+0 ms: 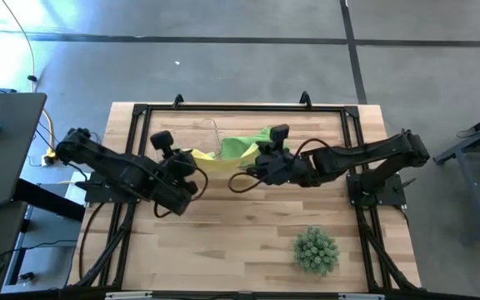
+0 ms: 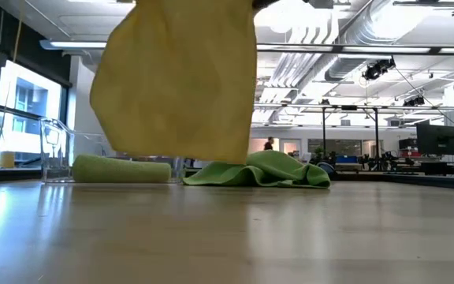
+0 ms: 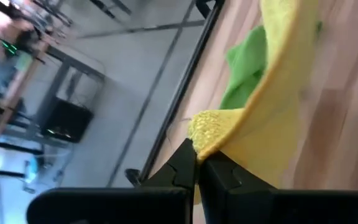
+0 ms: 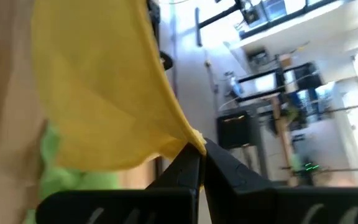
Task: Roll microfiber towels into tight, uniform cylinder then place into a basket
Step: Fold the yellow towel
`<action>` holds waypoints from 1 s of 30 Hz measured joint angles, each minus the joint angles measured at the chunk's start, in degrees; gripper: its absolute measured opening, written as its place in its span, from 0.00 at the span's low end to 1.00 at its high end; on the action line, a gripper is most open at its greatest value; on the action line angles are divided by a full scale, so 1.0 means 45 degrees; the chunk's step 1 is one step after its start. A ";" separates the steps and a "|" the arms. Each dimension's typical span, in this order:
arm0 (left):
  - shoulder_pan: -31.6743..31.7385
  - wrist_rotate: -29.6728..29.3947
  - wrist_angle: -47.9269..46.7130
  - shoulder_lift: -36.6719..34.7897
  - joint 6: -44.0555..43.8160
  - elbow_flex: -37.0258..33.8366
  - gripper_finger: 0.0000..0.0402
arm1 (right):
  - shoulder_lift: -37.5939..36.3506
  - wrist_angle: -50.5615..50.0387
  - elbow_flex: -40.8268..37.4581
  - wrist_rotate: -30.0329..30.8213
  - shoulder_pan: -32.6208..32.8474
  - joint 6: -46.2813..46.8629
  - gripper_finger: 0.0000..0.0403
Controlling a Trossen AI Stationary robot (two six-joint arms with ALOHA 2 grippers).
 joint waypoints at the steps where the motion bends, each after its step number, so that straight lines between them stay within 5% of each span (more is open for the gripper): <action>1: -0.0044 0.0385 0.0000 -0.0005 -0.0194 0.0000 0.00 | 0.0000 -0.0355 0.0013 -0.0265 0.0061 0.0655 0.00; 7: -0.1139 0.4189 0.1801 0.0894 -0.1779 -0.1286 0.00 | 0.0010 -0.0779 -0.1479 -0.3925 0.1061 0.4964 0.00; 21: -0.2846 0.9423 0.7438 0.4470 -0.2337 -0.2342 0.00 | 0.0015 0.4439 -0.5595 -1.0271 0.2692 0.8552 0.00; 30: -0.2895 1.0526 0.8965 0.5163 -0.2324 -0.2318 0.00 | 0.0044 0.7159 -0.7696 -1.1583 0.3129 0.9698 0.00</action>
